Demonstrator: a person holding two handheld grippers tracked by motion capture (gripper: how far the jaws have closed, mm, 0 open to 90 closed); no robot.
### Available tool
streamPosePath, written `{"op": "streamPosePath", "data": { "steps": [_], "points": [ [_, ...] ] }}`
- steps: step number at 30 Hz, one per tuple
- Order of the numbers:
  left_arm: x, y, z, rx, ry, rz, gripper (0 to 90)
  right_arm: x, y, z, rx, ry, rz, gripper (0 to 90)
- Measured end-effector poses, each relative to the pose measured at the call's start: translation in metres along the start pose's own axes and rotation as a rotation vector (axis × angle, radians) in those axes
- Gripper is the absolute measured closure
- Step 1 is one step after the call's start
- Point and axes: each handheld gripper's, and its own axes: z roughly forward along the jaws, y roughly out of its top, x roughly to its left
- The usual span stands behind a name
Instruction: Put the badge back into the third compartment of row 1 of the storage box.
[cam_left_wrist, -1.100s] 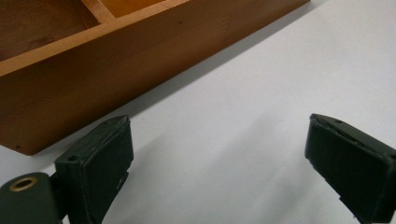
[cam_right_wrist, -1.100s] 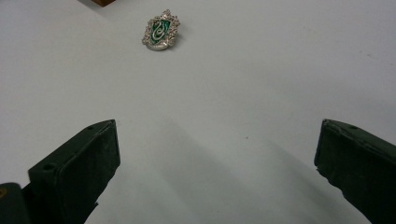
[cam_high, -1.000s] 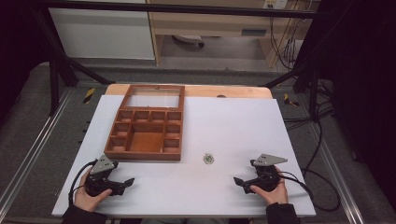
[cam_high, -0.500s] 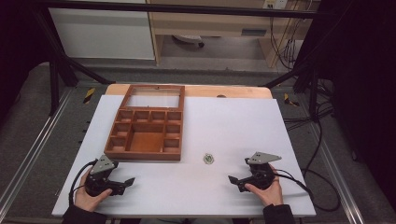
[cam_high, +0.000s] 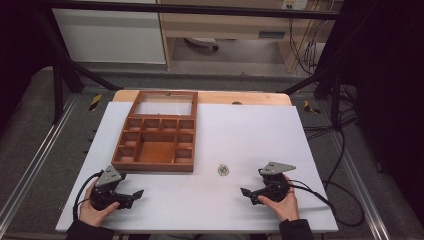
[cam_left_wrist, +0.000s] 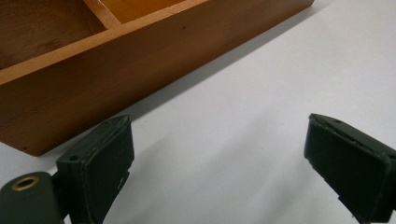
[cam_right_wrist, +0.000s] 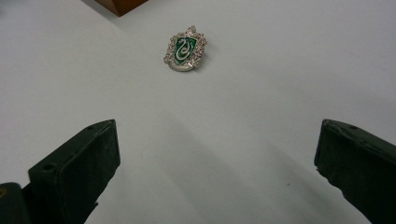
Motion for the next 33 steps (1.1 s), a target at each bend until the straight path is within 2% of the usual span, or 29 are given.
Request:
{"op": "streamPosePath", "data": {
  "steps": [13, 19, 33],
  "points": [
    [0.0, 0.0, -0.001, -0.005, 0.0, -0.001, 8.2, 0.009, 0.011, 0.007, -0.001, -0.004, -0.013, 0.6],
    [-0.001, 0.0, -0.002, -0.007, 0.001, 0.002, 8.2, 0.012, 0.016, 0.006, -0.023, -0.004, -0.014, 0.5],
    [-0.001, 0.0, -0.001, -0.006, 0.0, 0.001, 8.2, 0.018, 0.027, 0.015, 0.004, -0.029, -0.023, 0.6]
  ]
}}
